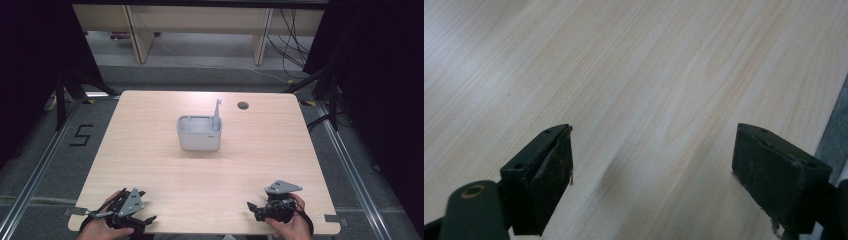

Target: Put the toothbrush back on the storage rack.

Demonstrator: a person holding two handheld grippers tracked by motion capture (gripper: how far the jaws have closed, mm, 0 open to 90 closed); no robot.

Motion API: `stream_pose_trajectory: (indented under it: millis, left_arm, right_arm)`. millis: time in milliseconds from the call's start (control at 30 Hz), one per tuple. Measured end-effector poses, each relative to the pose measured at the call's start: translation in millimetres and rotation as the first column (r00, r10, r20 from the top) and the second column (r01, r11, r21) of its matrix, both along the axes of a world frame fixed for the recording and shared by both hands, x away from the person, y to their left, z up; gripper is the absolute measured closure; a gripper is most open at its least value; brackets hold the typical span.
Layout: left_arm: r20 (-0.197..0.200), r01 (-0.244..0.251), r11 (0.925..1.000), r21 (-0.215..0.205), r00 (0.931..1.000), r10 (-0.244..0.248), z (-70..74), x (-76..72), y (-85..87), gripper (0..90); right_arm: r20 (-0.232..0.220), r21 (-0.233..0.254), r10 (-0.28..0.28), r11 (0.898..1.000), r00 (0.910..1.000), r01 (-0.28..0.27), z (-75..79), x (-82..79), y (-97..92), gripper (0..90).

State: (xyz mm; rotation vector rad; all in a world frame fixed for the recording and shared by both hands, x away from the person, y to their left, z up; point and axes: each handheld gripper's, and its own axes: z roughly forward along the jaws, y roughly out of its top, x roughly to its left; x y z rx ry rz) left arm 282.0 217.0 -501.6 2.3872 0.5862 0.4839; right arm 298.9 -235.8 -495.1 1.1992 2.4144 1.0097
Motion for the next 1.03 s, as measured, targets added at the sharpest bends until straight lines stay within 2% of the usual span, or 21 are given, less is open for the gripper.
stream_pose_trajectory:
  millis: [33,233,333,400,433,467,500,533,567,767,800,867,1033]
  left_arm:
    - [0.0,0.0,1.0,0.0,1.0,0.0,0.0,-0.1,0.1,16.4]
    - [-0.002,0.002,1.0,0.0,1.0,-0.002,0.2,-0.1,0.3,16.3]
    - [-0.001,0.001,1.0,0.0,1.0,-0.001,0.3,-0.2,0.4,16.4]
    - [-0.001,0.002,1.0,0.0,1.0,-0.002,0.5,-0.1,0.6,16.3]
    - [-0.001,0.001,1.0,0.0,1.0,-0.001,0.4,-0.1,0.5,16.3]
    - [-0.001,0.002,1.0,-0.001,1.0,-0.002,0.3,-0.1,0.5,16.4]
    - [-0.001,0.002,1.0,-0.001,1.0,-0.002,0.3,-0.1,0.5,16.4]
    - [-0.001,0.001,1.0,0.0,1.0,-0.001,0.3,-0.1,0.5,16.4]
    - [0.0,0.001,1.0,0.0,1.0,-0.001,0.4,-0.2,0.5,16.4]
    - [-0.001,0.001,1.0,-0.001,1.0,-0.001,0.4,-0.3,0.5,16.4]
    - [-0.001,0.001,1.0,-0.001,1.0,-0.001,0.4,-0.3,0.5,16.4]
    - [0.0,0.0,1.0,-0.001,1.0,0.0,0.3,-0.2,0.6,16.4]
    - [0.0,0.002,1.0,0.001,1.0,-0.002,0.4,-0.1,0.6,16.3]
  right_arm:
    - [0.0,-0.004,-0.021,1.0,0.9998,0.021,0.4,-1.7,0.4,18.0]
    - [-0.02,0.002,-0.037,0.999,0.9991,0.037,0.8,-4.3,1.2,17.9]
    - [-0.016,-0.002,-0.035,0.999,0.9993,0.035,0.6,-4.4,0.9,17.9]
    - [-0.032,0.011,-0.055,0.998,0.998,0.056,0.9,-6.6,2.6,17.8]
    - [-0.029,0.002,-0.008,1.0,0.9996,0.008,1.0,-3.8,-0.4,17.8]
    - [-0.029,0.001,-0.004,1.0,0.9996,0.004,1.1,-4.1,-0.4,17.8]
    - [-0.029,0.001,-0.004,1.0,0.9996,0.004,1.1,-4.1,-0.4,17.8]
    - [-0.014,-0.005,-0.027,1.0,0.9995,0.027,1.1,-5.6,0.5,17.8]
    - [-0.002,-0.01,-0.018,1.0,0.9998,0.018,0.4,-5.0,-0.1,17.7]
    - [0.004,-0.006,-0.02,1.0,0.9998,0.02,0.7,-5.1,-0.4,17.7]
    - [-0.011,-0.004,-0.032,0.999,0.9994,0.032,1.6,-6.1,0.1,17.7]
    - [-0.013,-0.002,-0.034,0.999,0.9993,0.034,2.0,-6.1,0.2,17.7]
    - [0.0,-0.007,-0.026,1.0,0.9997,0.026,1.2,-5.3,-0.2,17.7]
